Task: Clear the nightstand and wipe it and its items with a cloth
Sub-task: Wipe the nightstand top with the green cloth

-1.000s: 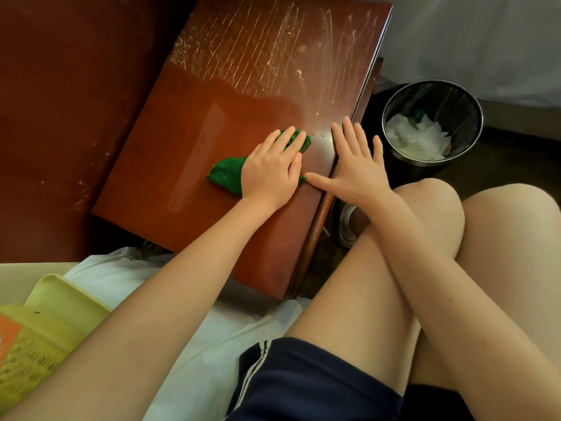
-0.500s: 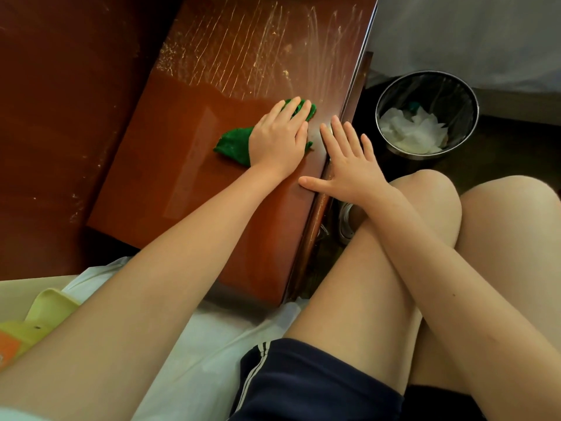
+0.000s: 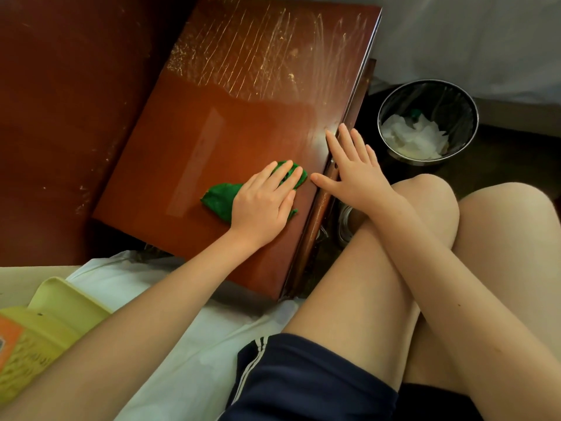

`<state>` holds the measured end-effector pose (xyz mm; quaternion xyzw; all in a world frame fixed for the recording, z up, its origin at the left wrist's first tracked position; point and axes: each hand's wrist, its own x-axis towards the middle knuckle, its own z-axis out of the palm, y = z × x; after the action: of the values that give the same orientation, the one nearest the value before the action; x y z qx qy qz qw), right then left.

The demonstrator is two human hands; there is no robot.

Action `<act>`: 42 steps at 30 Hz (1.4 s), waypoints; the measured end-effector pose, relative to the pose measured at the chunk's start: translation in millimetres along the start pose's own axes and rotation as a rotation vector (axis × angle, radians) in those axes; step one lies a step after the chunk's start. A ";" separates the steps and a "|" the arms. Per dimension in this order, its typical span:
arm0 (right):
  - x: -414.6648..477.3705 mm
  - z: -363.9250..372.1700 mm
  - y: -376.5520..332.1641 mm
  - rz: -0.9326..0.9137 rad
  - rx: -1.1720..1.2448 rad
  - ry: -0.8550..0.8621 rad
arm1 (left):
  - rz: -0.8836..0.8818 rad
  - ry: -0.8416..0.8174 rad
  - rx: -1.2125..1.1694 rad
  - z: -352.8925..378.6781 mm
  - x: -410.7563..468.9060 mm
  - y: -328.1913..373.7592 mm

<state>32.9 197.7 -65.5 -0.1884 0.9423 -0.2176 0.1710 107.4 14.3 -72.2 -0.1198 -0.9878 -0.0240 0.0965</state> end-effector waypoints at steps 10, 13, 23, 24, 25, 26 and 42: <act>-1.6 -0.4 0.7 0.024 0.100 -0.027 | -0.021 -0.022 -0.010 8.9 56.5 -5.8; -2.3 0.3 -1.4 0.041 0.141 -0.035 | -0.046 -0.024 -0.011 14.3 82.1 -2.7; -5.2 -1.7 -1.7 0.047 0.181 0.222 | -0.023 -0.043 -0.073 22.3 111.1 18.6; -3.5 -0.8 -1.3 0.045 0.172 0.235 | 0.000 -0.038 -0.086 21.6 108.4 18.1; -1.9 -0.9 -1.6 0.047 0.165 0.242 | 0.030 -0.028 -0.099 20.8 104.5 17.2; -0.1 -0.9 -2.1 0.053 0.170 0.245 | 0.063 -0.013 -0.109 20.0 99.1 16.0; 18.4 12.3 -8.6 -0.041 0.037 0.110 | -0.026 -0.045 -0.070 3.8 41.8 -32.0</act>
<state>24.3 178.4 -76.3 -0.1921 0.9420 -0.2485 0.1180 59.1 -6.8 -68.5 -0.1109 -0.9897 -0.0570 0.0698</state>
